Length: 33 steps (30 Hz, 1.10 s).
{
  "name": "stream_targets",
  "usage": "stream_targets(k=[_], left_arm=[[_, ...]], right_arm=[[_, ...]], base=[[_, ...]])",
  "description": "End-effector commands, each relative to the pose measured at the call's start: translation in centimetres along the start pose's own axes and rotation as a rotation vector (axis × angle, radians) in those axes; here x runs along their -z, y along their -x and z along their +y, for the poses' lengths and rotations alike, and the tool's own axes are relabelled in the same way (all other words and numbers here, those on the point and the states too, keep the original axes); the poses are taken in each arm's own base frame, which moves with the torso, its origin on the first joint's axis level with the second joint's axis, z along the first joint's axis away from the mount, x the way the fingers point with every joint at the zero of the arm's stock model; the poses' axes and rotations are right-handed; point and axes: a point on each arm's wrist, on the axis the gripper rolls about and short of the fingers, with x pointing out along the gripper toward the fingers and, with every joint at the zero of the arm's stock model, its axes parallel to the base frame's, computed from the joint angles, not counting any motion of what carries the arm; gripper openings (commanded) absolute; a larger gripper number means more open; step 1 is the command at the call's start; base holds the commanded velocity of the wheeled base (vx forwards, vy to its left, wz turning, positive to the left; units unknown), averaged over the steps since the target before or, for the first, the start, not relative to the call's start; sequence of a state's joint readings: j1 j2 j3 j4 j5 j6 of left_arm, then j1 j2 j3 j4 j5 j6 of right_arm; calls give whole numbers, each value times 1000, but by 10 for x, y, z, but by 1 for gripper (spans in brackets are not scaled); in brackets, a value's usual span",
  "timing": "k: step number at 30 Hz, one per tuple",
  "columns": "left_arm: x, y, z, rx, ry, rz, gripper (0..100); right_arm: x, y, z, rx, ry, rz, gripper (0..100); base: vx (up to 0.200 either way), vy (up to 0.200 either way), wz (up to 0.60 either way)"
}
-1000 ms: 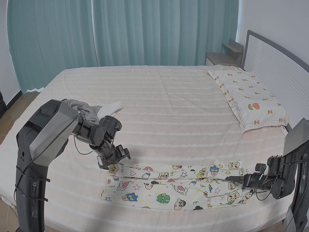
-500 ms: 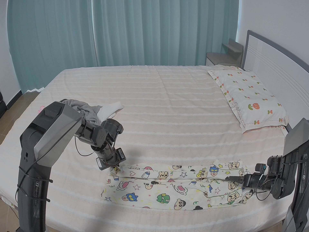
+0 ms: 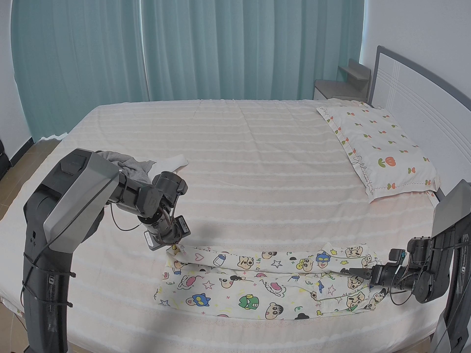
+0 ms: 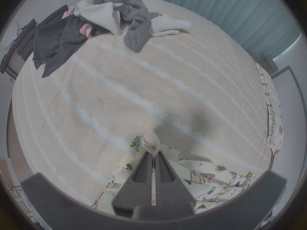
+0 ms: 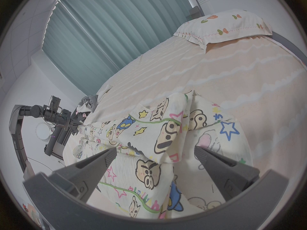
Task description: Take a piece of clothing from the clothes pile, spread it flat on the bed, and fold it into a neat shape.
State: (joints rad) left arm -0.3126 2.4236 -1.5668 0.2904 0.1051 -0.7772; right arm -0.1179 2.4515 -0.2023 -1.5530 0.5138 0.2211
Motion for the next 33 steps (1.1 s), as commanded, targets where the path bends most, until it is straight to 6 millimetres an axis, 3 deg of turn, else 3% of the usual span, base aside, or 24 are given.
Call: stream_targets(k=[1, 10, 21, 33], left_arm=[[-3, 6, -5, 32, 1, -35, 0], [-5, 1, -13, 124, 19, -205, 0], [-2, 4, -9, 295, -21, -421, 0], [1, 8, -13, 349, -42, -512, 0]], right_arm=[[-1, 0, 0, -3, 8, -14, 100], [-2, 0, 0, -2, 7, -15, 100], [-1, 0, 0, -2, 7, -14, 100], [-1, 0, 0, -2, 7, -14, 100]], base=[[0, 0, 0], [0, 0, 0], [0, 0, 0], [0, 0, 0]])
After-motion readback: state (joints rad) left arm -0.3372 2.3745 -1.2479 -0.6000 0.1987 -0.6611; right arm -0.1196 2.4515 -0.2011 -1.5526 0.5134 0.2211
